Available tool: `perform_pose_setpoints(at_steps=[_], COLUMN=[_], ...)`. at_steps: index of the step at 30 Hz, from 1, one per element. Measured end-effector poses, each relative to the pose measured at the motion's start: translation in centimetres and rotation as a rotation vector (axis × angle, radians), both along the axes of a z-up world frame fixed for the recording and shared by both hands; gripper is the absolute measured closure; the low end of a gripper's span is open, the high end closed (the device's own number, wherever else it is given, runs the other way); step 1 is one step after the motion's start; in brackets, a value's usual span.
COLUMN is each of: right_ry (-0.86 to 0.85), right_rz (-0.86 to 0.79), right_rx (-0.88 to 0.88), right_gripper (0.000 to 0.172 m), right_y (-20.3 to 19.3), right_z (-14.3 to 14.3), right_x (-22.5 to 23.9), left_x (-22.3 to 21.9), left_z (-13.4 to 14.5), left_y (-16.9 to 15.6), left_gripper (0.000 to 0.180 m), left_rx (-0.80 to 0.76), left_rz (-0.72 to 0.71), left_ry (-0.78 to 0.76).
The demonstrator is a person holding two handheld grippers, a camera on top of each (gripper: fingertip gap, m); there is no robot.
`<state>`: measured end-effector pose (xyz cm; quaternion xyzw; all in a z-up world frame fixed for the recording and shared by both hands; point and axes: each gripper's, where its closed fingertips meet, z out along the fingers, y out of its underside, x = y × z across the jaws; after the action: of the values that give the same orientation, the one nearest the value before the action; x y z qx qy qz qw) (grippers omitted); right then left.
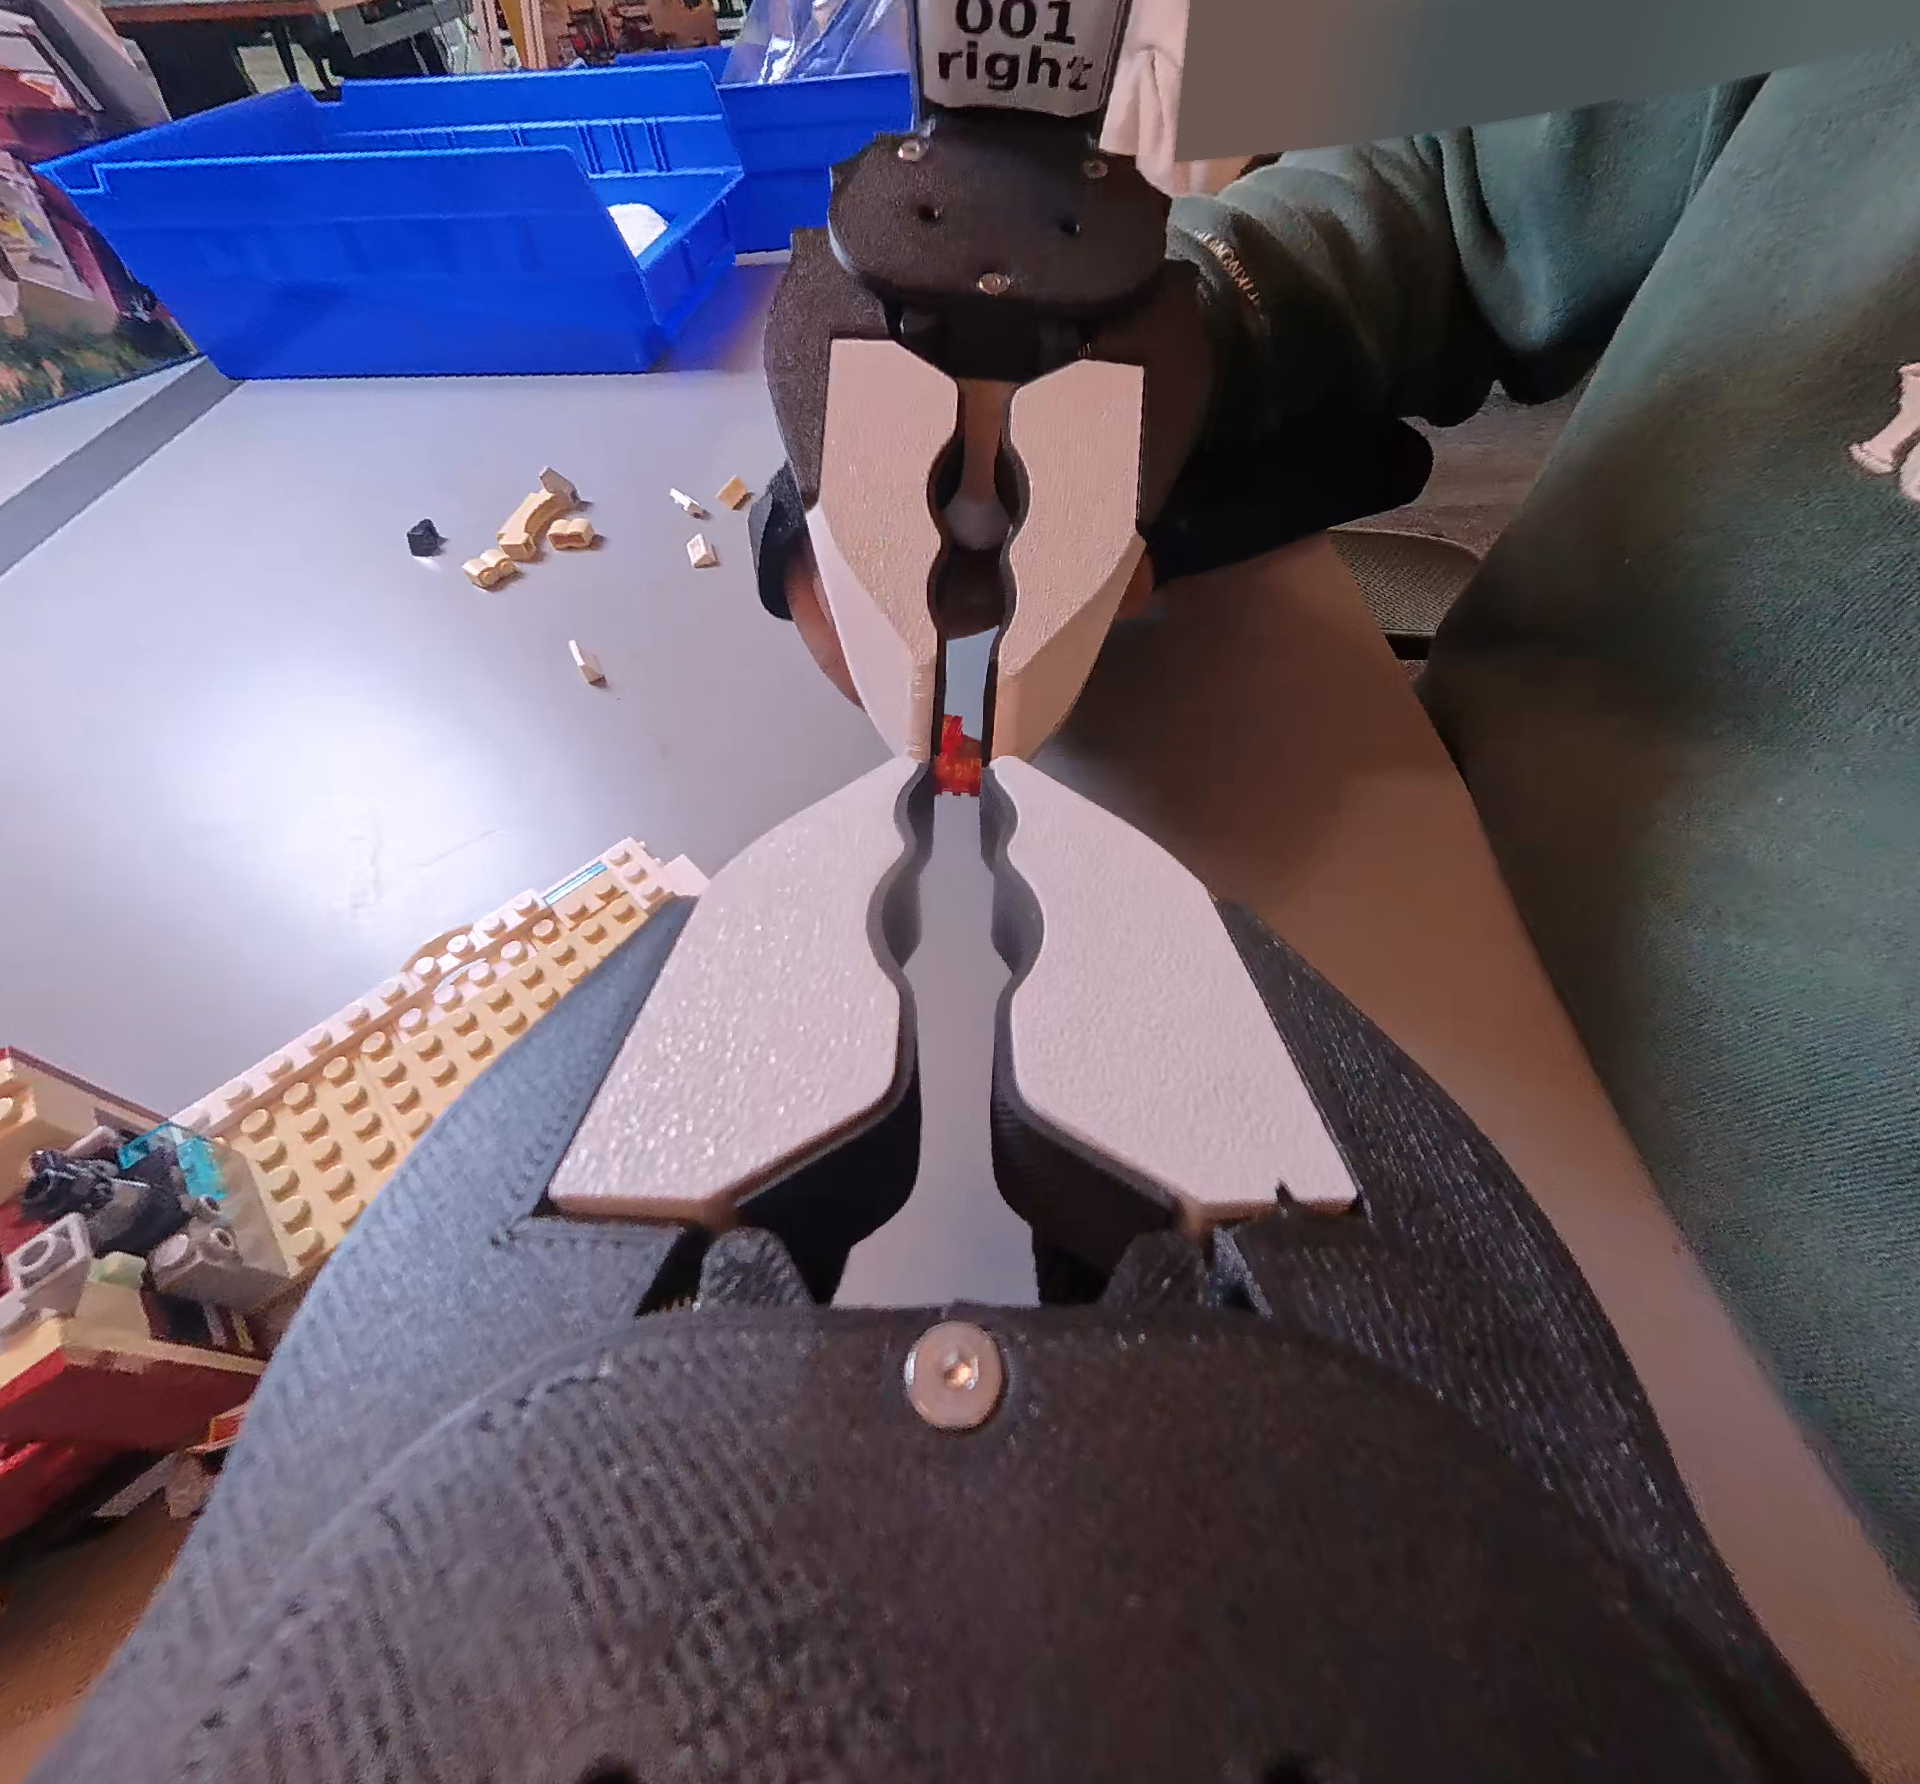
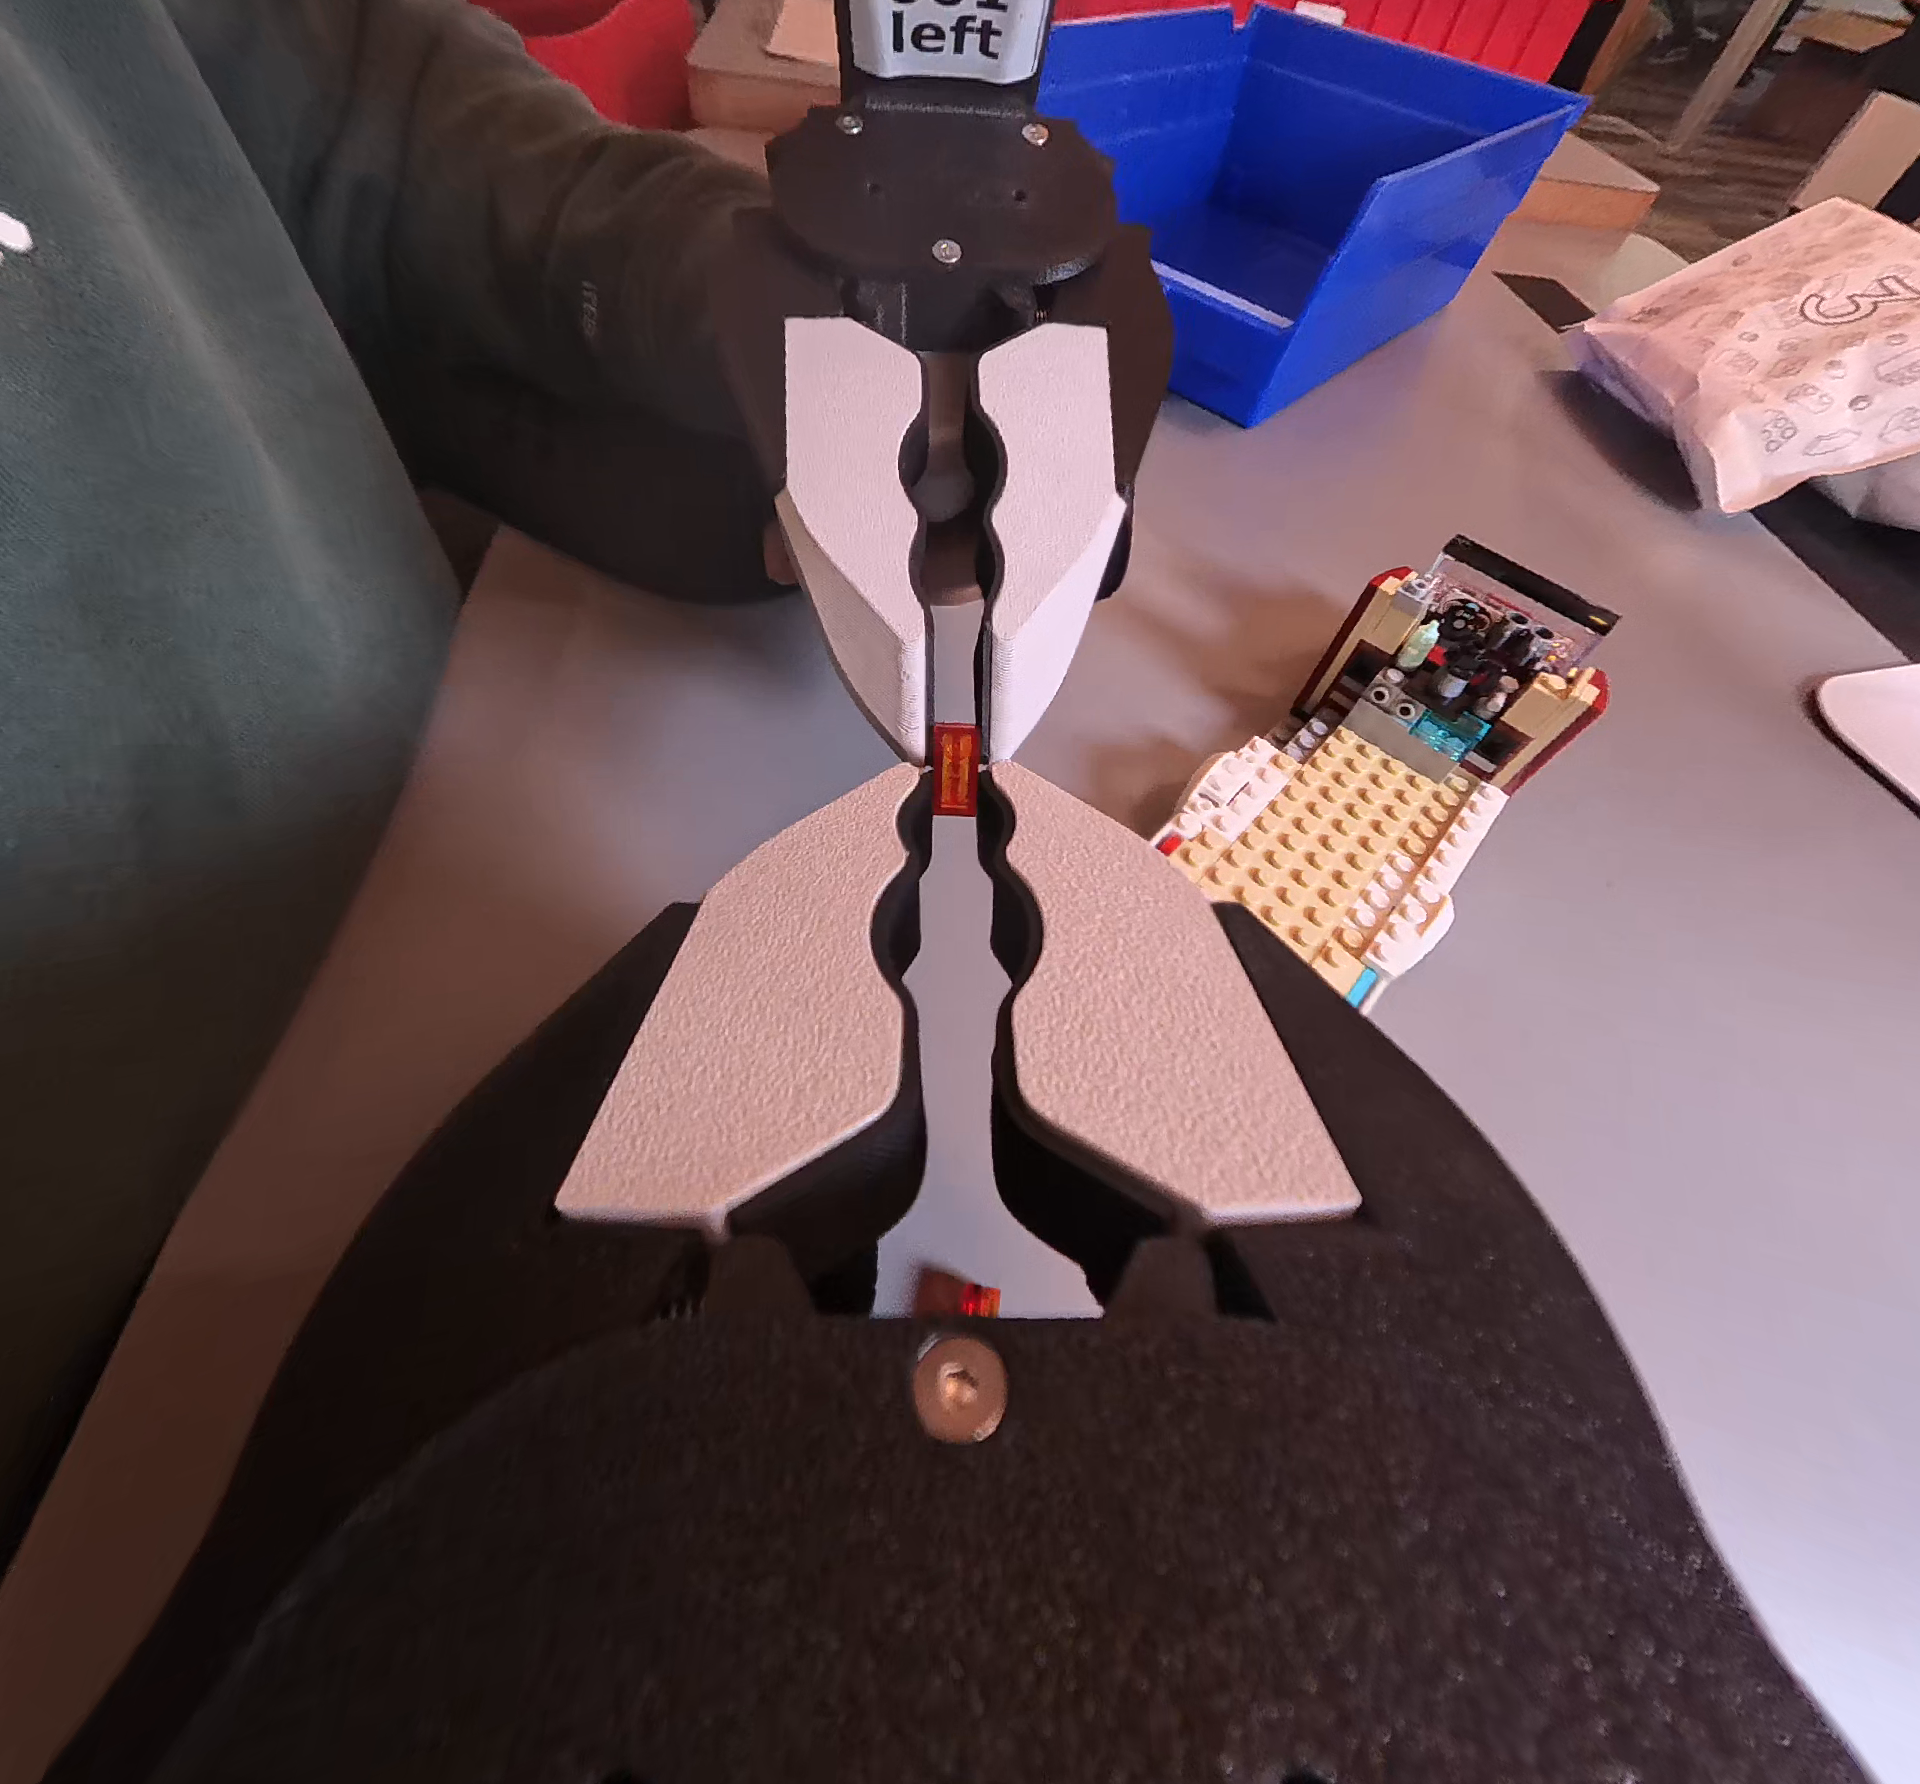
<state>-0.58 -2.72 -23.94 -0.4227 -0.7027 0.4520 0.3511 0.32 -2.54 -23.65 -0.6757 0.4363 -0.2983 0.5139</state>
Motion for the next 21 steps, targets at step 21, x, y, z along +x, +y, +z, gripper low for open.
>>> perform_pose_setpoints(at_steps=[21], right_ry=[0.223], right_rz=[0.05], right_rx=[-0.193], right_gripper=[0.164], right_y=[0.0], right_z=[5.0], right_x=[1.2], left_x=[-2.3], left_z=[-2.4], left_y=[0.1], left_gripper=[0.172], left_rx=[-0.063], left_rz=[-0.002], left_ry=[0.145])
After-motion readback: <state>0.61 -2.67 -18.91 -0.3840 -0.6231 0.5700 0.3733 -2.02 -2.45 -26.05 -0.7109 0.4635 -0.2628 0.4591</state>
